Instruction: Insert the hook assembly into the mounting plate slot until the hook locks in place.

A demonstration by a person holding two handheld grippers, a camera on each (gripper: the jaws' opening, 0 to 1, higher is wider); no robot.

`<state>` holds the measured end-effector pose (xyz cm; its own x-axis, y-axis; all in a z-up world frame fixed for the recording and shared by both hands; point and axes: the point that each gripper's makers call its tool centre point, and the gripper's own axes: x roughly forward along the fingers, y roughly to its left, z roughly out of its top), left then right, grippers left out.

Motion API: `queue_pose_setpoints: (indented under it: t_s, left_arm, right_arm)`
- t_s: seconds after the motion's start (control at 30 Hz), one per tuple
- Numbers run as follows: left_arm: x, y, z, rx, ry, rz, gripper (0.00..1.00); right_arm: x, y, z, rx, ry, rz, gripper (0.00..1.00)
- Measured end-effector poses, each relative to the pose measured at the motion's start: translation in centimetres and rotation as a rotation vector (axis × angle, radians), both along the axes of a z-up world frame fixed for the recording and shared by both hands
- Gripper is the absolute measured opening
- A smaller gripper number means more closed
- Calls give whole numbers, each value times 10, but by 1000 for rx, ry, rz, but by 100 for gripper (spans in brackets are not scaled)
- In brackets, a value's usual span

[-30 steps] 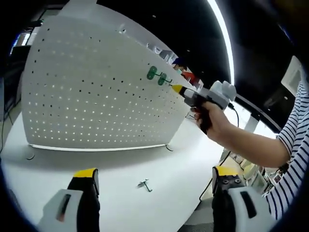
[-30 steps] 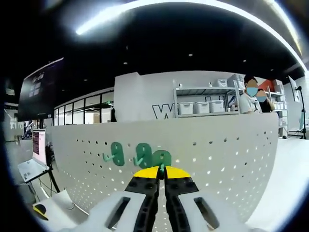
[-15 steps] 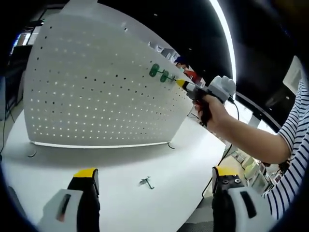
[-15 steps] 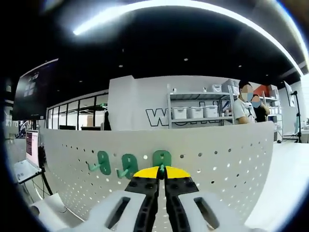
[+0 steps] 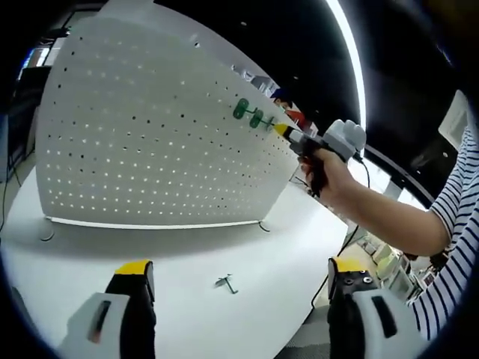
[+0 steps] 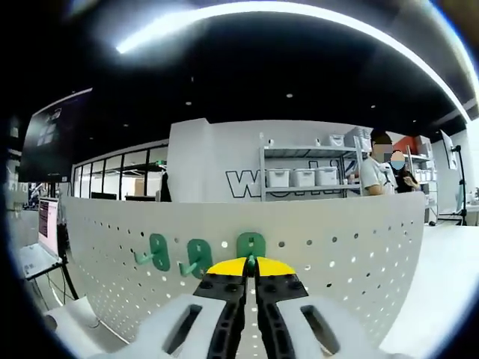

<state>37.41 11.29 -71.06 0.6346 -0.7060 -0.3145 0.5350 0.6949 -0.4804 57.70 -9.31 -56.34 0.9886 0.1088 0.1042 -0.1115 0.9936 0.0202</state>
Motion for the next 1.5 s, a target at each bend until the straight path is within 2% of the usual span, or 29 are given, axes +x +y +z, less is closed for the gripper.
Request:
queue_pose_setpoints:
  t_s: [0.73,0.8,1.1,1.5]
  left_arm:
    - [-2,2,-5,15,11,5,98]
    - [-2,2,-5,16,15,2,98]
    - [-3,1,-5,18,12,-4,98]
    - [-9,-1,-3,43,5,-25,100]
  right_arm:
    - [5,-2,-7,11,15,-6,0]
    - [4,-1,-8,-8,17,-10,0]
    - [4,0,-8,20,29,-1,0]
    - [7,3,-17,31,105,4,4]
